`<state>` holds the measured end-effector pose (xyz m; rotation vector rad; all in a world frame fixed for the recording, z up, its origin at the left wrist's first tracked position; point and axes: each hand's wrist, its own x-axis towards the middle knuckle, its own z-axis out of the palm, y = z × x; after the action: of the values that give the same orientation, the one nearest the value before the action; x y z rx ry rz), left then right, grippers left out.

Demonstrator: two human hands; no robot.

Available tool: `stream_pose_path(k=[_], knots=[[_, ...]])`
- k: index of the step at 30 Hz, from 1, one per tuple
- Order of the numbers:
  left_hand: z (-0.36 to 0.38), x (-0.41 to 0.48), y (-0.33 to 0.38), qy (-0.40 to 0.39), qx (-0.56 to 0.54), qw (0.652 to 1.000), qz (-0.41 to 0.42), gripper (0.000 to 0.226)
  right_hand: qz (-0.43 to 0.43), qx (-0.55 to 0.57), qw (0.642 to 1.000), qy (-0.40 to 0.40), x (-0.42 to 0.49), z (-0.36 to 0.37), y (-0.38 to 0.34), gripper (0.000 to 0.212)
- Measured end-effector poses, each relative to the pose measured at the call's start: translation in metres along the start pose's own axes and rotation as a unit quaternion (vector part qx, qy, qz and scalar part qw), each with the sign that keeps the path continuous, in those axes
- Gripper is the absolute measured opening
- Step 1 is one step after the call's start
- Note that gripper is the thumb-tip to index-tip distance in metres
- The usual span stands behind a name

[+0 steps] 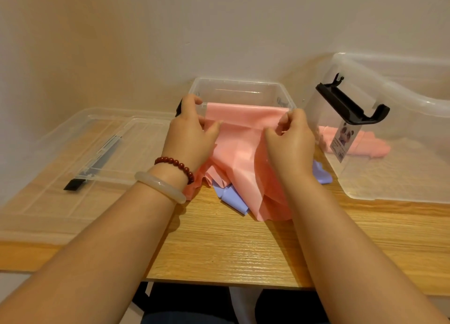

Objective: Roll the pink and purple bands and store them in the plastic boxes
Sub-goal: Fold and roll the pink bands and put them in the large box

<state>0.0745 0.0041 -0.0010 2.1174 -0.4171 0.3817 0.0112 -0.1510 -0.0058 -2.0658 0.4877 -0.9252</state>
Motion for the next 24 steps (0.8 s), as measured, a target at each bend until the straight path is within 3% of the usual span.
stream_pose_path(k=[3, 9, 13, 15, 19, 22, 24], knots=[[-0.003, -0.002, -0.001, -0.02, -0.068, 0.997, -0.006, 0.053, -0.045, 0.063, 0.996, 0.034, 0.001, -0.004, -0.007, 0.015], [-0.016, 0.019, 0.009, 0.063, -0.194, 0.979, 0.003, 0.04, -0.049, 0.09, 0.994, 0.043, 0.024, -0.005, -0.023, 0.019], [-0.017, 0.041, 0.02, 0.062, -0.177, 0.982, 0.032, 0.035, -0.082, -0.042, 0.996, -0.019, 0.041, -0.003, -0.037, 0.047], [-0.016, 0.051, 0.025, 0.055, -0.146, 0.987, 0.045, 0.037, -0.087, -0.134, 0.986, -0.048, 0.05, -0.005, -0.043, 0.051], [-0.013, 0.063, 0.024, 0.019, 0.033, 0.996, 0.077, 0.041, -0.05, -0.244, 0.965, -0.086, 0.059, -0.001, -0.043, 0.039], [-0.008, 0.059, 0.017, -0.007, 0.121, 0.989, 0.082, 0.041, -0.04, -0.236, 0.968, -0.073, 0.055, 0.0, -0.036, 0.036], [-0.007, 0.052, 0.01, 0.033, 0.125, 0.987, 0.093, 0.038, -0.049, -0.198, 0.978, -0.032, 0.047, 0.0, -0.029, 0.033]])
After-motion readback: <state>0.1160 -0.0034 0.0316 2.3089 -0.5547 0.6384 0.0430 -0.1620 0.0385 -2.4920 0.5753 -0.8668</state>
